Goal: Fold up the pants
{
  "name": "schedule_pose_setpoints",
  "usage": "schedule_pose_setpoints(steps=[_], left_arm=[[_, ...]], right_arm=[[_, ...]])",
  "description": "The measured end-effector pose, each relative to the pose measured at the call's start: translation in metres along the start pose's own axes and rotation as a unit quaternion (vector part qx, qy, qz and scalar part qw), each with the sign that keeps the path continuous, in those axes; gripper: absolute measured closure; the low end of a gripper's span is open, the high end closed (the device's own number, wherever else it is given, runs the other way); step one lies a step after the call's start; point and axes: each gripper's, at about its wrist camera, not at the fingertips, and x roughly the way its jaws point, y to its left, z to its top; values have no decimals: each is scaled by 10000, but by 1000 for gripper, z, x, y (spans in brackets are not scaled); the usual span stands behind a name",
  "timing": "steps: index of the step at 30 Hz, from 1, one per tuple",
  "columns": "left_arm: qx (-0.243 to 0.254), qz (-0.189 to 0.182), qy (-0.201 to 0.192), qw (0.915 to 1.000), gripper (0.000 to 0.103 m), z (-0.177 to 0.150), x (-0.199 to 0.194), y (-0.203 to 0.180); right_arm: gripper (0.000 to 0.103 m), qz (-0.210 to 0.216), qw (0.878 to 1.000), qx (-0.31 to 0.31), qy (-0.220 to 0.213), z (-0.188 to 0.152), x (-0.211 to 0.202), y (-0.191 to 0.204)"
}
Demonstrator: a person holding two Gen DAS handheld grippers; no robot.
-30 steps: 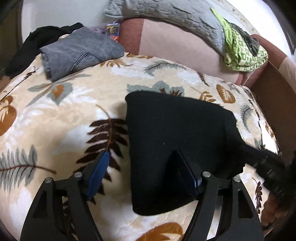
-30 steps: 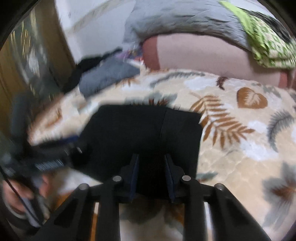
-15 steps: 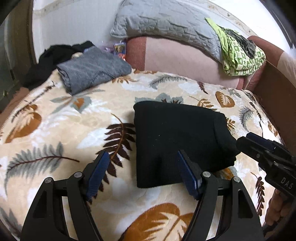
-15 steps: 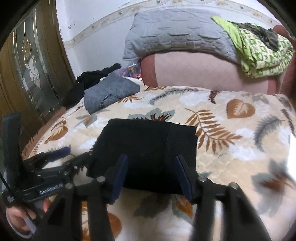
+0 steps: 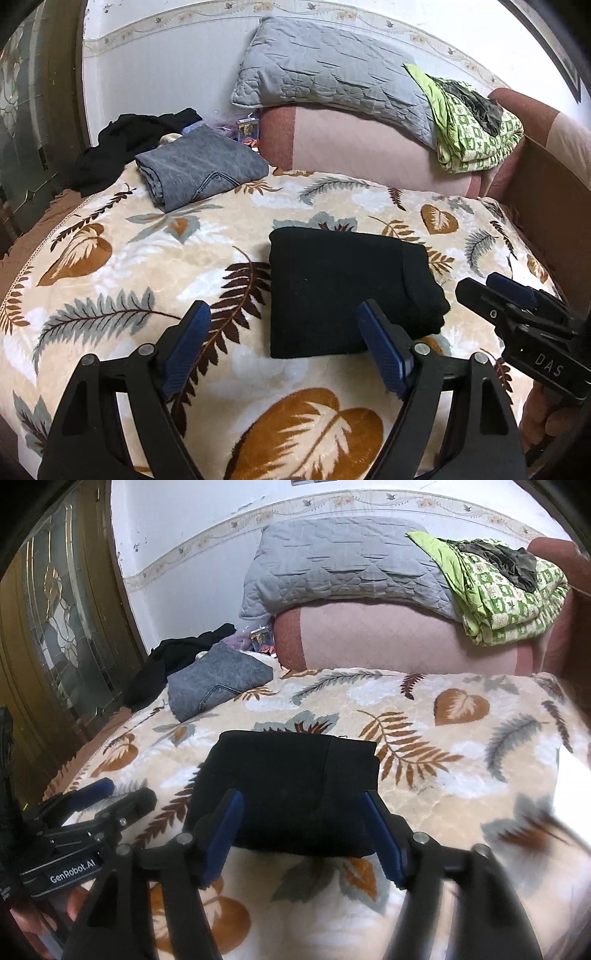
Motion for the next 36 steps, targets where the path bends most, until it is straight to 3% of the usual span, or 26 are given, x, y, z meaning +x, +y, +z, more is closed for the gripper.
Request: schedule_pose_setpoints(steps=[17,36], left_arm=[[216,320,-332,9987,20,-4,-22,-15],[163,384,-299,9987,20,-4,-14,-10]], right_arm=[[32,59,9999,112,13,-6,-10,-6],[32,94,9998,93,151,-9,3,-2]])
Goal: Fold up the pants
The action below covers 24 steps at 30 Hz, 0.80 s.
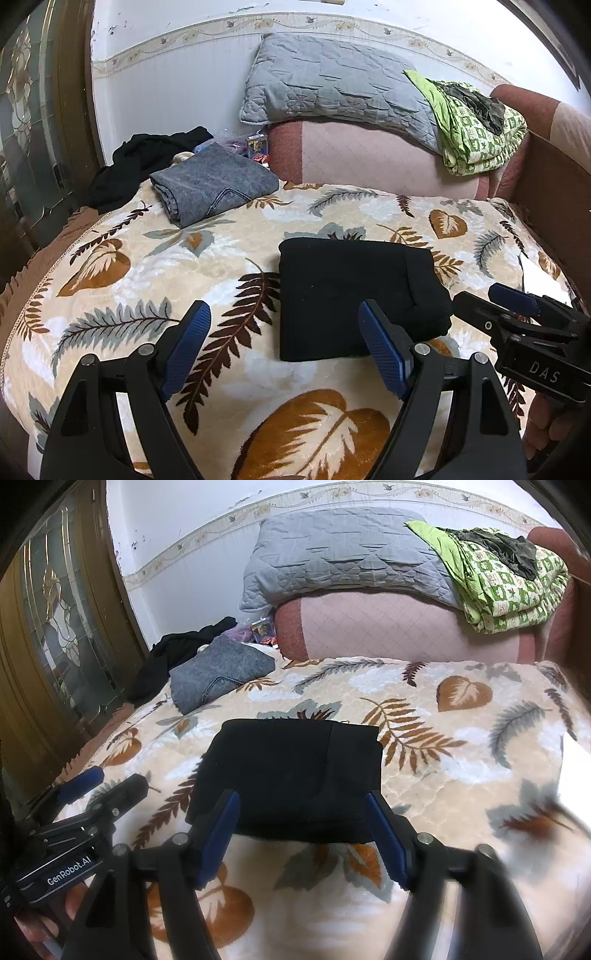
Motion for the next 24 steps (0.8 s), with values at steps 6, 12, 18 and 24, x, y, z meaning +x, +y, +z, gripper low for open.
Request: schedule_pose_setpoints(steps=[6,12,18,24], left_arm=[[11,3,30,10000,20,-2,3,-2],[12,4,49,10000,20,-4,5,-2],[0,-7,34,10000,20,-4,5,-2],[11,-8,-6,10000,20,-6,2,-4]], right_arm=[[32,-6,10000,29,37,-2,3,-2],[32,-2,10000,34,64,-3,5,-1],[31,7,10000,-3,53,-4,4,0],[31,10,10000,-4,55,-5,1,1]])
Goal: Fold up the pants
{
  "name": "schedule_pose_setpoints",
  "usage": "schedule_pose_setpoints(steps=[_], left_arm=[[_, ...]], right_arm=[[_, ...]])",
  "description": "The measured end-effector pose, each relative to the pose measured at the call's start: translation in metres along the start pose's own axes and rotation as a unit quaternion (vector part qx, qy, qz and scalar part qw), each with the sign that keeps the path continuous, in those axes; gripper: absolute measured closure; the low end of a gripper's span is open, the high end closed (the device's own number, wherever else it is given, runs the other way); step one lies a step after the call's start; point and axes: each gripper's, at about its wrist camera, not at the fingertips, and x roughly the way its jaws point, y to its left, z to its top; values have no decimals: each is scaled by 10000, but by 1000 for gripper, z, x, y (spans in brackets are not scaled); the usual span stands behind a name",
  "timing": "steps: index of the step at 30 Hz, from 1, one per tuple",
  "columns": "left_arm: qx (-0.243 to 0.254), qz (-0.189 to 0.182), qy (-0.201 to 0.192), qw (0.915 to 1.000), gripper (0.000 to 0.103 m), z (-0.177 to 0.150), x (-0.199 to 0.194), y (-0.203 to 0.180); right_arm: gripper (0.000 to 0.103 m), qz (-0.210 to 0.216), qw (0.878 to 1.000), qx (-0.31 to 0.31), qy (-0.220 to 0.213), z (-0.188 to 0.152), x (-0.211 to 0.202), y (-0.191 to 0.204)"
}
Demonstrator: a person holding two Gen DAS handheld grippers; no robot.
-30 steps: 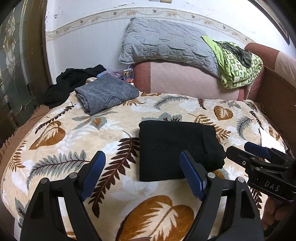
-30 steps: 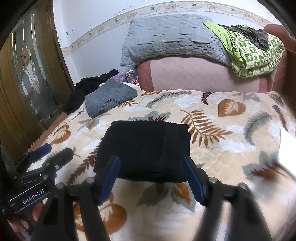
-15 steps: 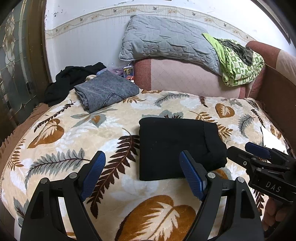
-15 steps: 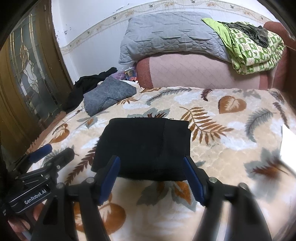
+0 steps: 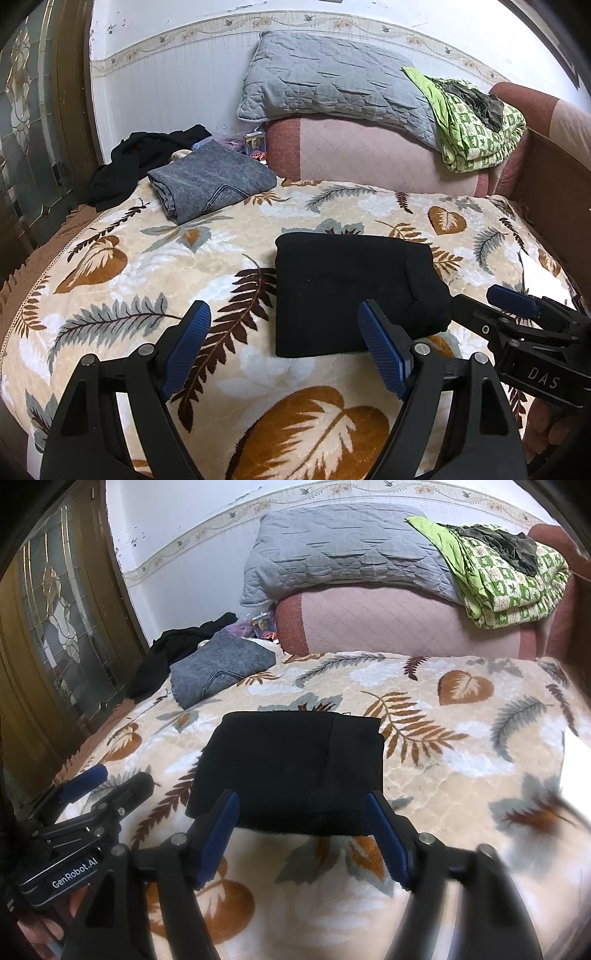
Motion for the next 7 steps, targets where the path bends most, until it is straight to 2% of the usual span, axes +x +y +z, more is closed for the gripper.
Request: schedule_pose_setpoints(steps=[4,7], left_arm=[[58,12,-123,9999,20,-2,-7,-2],[27,-67,-45,10000,20,-4,-8,-2]], right_arm=[[30,4,10000,-12,-4,-2,-3,1],[30,-4,10000,-27,-27,-4,-8,1]])
